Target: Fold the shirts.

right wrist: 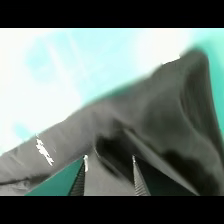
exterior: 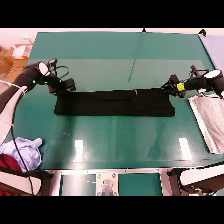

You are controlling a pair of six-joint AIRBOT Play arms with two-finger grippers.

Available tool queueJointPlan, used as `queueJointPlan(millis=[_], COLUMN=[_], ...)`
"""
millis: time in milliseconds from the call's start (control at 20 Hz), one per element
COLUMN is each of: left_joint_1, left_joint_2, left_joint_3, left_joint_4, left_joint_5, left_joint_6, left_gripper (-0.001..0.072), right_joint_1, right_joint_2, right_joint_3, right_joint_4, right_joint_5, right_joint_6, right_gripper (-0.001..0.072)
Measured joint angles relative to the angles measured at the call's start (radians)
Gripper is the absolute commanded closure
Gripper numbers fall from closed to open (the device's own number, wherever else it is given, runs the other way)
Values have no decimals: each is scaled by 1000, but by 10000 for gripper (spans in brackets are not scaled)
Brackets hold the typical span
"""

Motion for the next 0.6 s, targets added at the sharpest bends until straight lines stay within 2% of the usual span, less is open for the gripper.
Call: queueJointPlan(millis=[50,100,300,600], left_joint_1=[5,12,45,58], left_joint_2=[-7,-11,-19,-20], left_joint_3=[33,66,181,237], left_joint_4=[1,3,8,-24], left_joint_5=[-18,-37,-123,-220], left_joint_6=[3,6,15,19], left_gripper=[33,33,33,34], right_joint_1=[-16,-35,-118,-157], right_joint_2=[-10,-18,-48,-181], right_joint_3=[34,68,147,171], right_joint_4=[-1,-3,-51,-69], right_joint_5=[17,44,171,347], right_joint_6=[-20,-45,-190,-373], right_gripper=[259,126,60,59])
